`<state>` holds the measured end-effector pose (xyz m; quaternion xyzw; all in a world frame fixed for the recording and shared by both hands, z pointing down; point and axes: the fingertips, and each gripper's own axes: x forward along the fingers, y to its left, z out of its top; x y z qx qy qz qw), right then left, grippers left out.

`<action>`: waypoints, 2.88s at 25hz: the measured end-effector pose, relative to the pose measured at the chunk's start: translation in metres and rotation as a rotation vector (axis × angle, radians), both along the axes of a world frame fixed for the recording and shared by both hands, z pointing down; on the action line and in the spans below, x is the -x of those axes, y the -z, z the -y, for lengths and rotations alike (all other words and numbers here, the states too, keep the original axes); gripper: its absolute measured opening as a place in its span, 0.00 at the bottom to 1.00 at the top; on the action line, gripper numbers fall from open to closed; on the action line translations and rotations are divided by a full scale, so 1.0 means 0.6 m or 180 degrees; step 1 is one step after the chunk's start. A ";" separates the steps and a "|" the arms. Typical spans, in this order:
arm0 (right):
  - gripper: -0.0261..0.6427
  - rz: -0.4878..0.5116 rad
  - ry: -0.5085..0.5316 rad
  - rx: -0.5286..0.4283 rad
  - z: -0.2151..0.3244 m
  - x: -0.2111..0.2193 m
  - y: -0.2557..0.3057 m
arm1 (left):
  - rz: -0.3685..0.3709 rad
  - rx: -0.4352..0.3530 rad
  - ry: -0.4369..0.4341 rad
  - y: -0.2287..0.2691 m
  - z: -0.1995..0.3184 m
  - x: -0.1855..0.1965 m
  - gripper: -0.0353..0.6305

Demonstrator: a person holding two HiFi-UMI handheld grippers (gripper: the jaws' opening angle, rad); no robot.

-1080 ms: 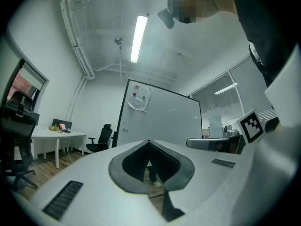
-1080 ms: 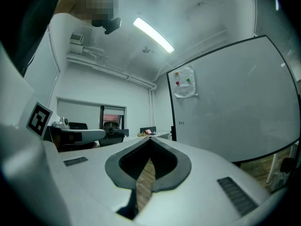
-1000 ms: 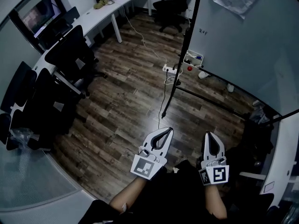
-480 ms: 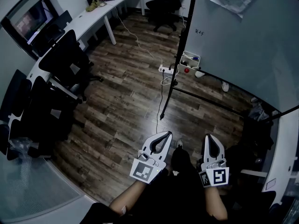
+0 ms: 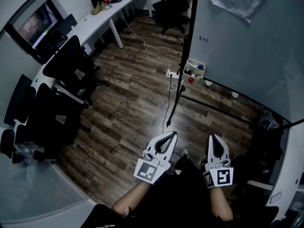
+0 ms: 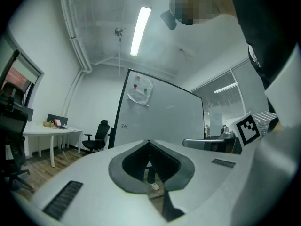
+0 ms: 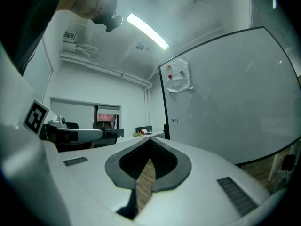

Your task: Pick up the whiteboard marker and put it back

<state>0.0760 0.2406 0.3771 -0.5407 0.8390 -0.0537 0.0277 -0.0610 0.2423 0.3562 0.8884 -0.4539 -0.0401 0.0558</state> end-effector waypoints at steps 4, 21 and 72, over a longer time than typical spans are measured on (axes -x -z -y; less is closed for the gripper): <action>0.06 -0.0043 0.0005 -0.0005 0.051 -0.014 0.003 | 0.0040 0.0010 0.0042 -0.001 0.042 -0.018 0.06; 0.06 0.0026 0.0196 0.0069 0.191 -0.084 -0.011 | 0.0134 0.0087 0.0293 -0.006 0.187 -0.101 0.06; 0.06 -0.0150 0.0029 0.0640 0.445 -0.034 -0.161 | 0.0078 0.0393 0.0000 -0.071 0.457 -0.067 0.06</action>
